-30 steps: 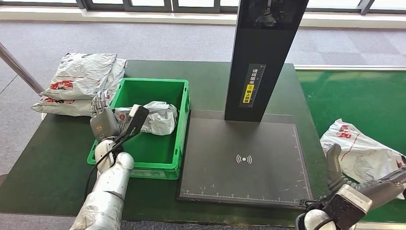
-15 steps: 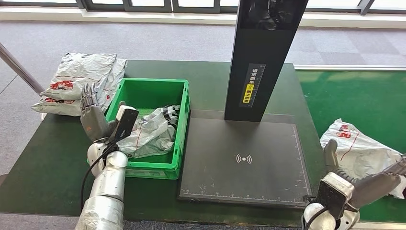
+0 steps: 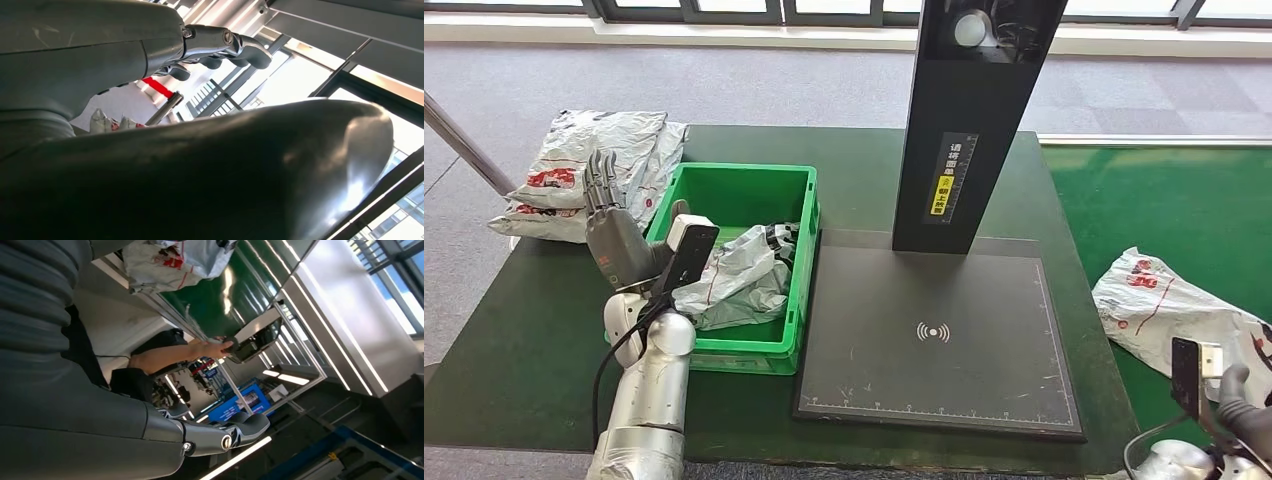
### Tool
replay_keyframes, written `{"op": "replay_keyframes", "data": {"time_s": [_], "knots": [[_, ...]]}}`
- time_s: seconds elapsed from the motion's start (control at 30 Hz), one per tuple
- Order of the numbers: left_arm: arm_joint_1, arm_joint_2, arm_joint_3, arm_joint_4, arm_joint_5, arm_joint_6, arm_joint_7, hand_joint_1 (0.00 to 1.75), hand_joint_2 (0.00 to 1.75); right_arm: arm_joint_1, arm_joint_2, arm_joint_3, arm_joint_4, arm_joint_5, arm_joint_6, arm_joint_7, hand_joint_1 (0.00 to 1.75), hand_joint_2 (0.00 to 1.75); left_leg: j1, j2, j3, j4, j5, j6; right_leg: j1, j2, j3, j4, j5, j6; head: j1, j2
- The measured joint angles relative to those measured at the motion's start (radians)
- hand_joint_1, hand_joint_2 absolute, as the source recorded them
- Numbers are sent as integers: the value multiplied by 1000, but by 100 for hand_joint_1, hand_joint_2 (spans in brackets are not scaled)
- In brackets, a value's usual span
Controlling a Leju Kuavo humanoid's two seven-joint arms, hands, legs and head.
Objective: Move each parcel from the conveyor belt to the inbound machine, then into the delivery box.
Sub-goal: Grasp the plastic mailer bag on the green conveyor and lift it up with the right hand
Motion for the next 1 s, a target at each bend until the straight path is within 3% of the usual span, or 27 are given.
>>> {"op": "replay_keyframes", "data": {"time_s": [0.37,0.47,0.5,0.6,0.67,0.77,0.93,1.0], "knots": [[5,-4,-17,-18,0,0,2,0,0,-37,-9,-107,49,5,0,-2,0,175,0,0,0,-1,0,0,0,0,0,0,0,0,0,0],[6,-4,-17,-19,0,0,2,0,131,-38,-11,-110,55,6,0,-2,0,44,0,0,0,0,0,0,0,0,0,0,0,0,0,0],[6,-4,-17,-19,5,0,-1,0,175,-39,-11,-113,56,11,0,-2,0,44,0,0,0,0,0,0,0,0,0,0,0,0,0,0],[8,-5,-22,-20,99,-2,-53,0,175,-51,-12,-137,57,51,0,-2,0,175,0,0,0,0,0,0,0,1,-1,0,0,0,0,0],[18,-6,-48,-18,280,-35,-134,0,175,-59,-17,-159,57,77,-1,-1,0,175,0,0,0,0,0,0,0,0,-1,0,0,0,0,0],[47,-5,-119,-35,561,-172,-253,0,175,-64,-31,-188,53,134,-2,24,0,175,0,-1,-1,0,0,0,0,-1,0,0,0,0,0,0],[97,6,-191,-136,716,-296,-301,0,175,-91,-70,-206,50,240,-3,91,0,175,0,0,-2,0,0,0,0,0,-1,0,0,0,0,0],[130,16,-214,-187,751,-310,-304,0,175,-124,-107,-204,87,269,-2,170,0,175,0,0,-2,0,0,1,0,0,-1,0,0,0,0,0]]}}
